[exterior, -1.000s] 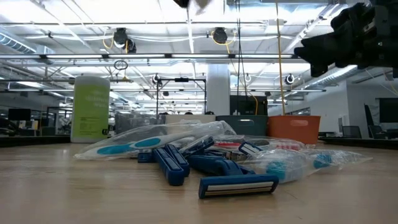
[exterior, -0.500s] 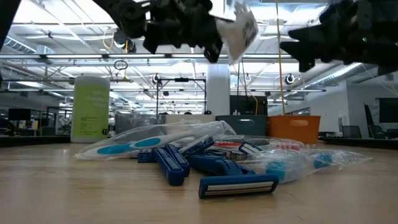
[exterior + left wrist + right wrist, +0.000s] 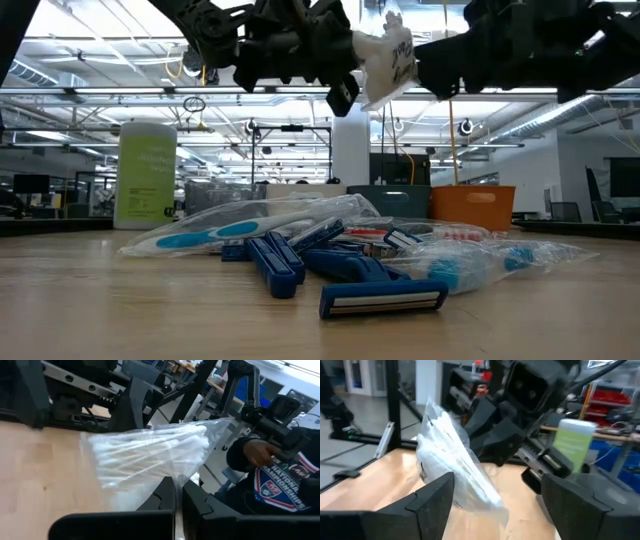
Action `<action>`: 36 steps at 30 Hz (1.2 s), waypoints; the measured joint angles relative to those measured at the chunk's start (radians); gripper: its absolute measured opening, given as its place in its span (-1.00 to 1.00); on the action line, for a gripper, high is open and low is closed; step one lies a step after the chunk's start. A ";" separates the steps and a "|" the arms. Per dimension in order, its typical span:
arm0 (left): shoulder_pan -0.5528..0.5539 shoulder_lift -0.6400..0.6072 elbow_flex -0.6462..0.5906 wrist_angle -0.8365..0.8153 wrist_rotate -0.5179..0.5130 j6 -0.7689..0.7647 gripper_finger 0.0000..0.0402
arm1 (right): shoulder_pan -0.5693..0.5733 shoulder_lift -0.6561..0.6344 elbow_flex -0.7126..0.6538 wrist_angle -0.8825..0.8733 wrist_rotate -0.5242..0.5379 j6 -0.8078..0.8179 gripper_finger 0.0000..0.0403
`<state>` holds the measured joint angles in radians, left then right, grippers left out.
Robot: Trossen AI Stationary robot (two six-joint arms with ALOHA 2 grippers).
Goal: Pick & Place Travel size toiletries
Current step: Put the white cotton pack into the orange bin
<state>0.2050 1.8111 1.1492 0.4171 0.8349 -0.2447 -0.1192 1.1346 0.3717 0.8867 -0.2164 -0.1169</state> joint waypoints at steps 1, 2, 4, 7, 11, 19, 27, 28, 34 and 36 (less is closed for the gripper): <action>0.000 0.000 0.000 -0.006 0.001 0.000 -0.99 | 0.001 0.017 0.009 -0.001 -0.022 0.002 0.43; 0.000 0.000 0.000 -0.014 0.001 -0.001 -0.99 | 0.005 0.030 0.015 -0.003 -0.037 0.007 0.43; 0.000 0.000 0.000 -0.030 -0.012 0.000 -1.00 | 0.016 0.052 0.027 -0.003 -0.051 0.016 0.43; 0.005 0.000 0.000 -0.052 -0.042 -0.003 -0.99 | 0.035 0.069 0.031 -0.003 -0.053 0.018 0.44; 0.015 0.000 0.000 -0.073 -0.082 -0.015 -0.99 | 0.057 0.072 0.033 -0.025 -0.073 0.026 0.44; 0.024 0.000 0.000 -0.070 -0.107 -0.073 -0.99 | 0.063 0.072 0.033 -0.077 -0.056 0.051 0.40; 0.010 0.000 0.000 -0.058 -0.117 -0.076 -0.97 | 0.063 0.072 0.033 -0.101 0.032 0.008 0.19; 0.008 0.000 0.000 -0.052 -0.117 -0.077 -0.97 | 0.063 0.072 0.033 -0.105 0.032 0.000 0.15; -0.006 0.000 0.000 -0.017 -0.114 -0.111 -0.96 | 0.063 0.072 0.033 -0.104 0.029 -0.027 -0.15; -0.010 0.000 0.000 -0.006 -0.113 -0.137 -0.96 | 0.063 0.072 0.033 -0.093 0.029 -0.033 -0.26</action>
<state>0.1955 1.8107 1.1492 0.4110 0.7214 -0.3814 -0.0566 1.2064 0.4049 0.7934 -0.1875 -0.1494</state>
